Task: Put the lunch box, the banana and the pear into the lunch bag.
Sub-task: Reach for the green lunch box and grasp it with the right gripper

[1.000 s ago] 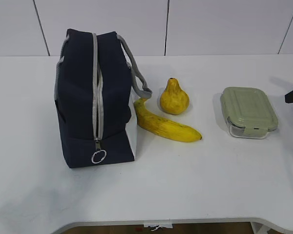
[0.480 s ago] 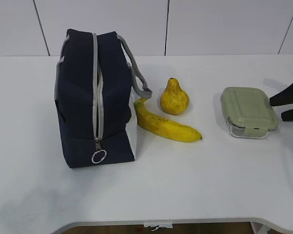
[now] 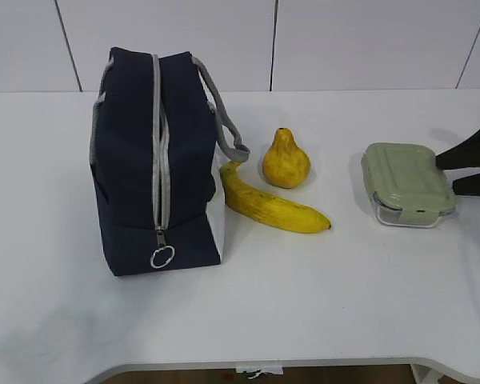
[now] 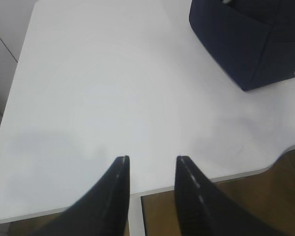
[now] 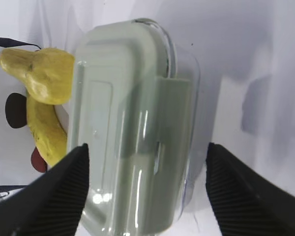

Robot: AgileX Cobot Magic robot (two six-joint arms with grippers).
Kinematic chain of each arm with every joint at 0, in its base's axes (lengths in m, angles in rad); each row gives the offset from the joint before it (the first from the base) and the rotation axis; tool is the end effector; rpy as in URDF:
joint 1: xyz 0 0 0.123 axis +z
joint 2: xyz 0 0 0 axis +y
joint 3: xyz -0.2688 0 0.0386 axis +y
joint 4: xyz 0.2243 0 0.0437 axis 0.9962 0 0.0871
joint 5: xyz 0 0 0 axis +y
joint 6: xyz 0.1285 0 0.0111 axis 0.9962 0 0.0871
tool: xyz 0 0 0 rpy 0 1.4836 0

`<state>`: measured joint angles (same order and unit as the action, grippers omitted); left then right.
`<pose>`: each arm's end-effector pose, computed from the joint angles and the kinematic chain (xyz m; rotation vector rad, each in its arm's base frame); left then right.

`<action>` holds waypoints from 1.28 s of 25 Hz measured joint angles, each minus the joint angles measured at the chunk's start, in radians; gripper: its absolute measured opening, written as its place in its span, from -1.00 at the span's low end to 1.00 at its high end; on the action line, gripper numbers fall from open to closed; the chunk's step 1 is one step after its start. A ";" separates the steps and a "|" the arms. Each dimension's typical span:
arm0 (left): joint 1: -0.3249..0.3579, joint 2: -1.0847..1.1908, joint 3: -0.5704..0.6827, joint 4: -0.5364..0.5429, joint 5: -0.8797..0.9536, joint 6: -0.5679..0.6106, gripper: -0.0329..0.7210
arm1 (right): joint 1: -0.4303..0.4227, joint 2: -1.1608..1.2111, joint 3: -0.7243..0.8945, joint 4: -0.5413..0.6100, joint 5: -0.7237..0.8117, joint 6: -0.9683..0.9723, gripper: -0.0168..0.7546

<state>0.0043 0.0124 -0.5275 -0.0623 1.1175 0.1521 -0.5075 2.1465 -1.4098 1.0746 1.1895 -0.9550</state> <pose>0.0174 -0.0071 0.2500 0.1595 2.0783 0.0202 0.3814 -0.0916 0.1348 0.1585 2.4614 1.1338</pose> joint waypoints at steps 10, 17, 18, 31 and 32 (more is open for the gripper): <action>0.000 0.000 0.000 0.000 0.000 0.000 -0.27 | 0.000 0.057 -0.006 0.048 -0.006 -0.007 0.48; 0.000 0.000 0.000 0.000 0.000 0.000 -0.27 | 0.000 0.057 -0.006 0.050 -0.006 -0.018 0.48; 0.000 0.000 0.000 0.000 0.000 0.000 -0.27 | 0.000 0.057 -0.006 0.050 -0.006 -0.018 0.48; 0.000 0.000 0.000 0.000 0.000 0.000 -0.27 | 0.070 0.067 -0.006 0.061 -0.012 -0.046 0.48; 0.000 0.000 0.000 0.000 0.000 0.000 -0.27 | 0.070 0.069 -0.006 0.064 -0.012 -0.046 0.48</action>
<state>0.0043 0.0124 -0.5275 -0.0623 1.1175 0.1521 -0.4372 2.2157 -1.4158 1.1383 1.1775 -1.0006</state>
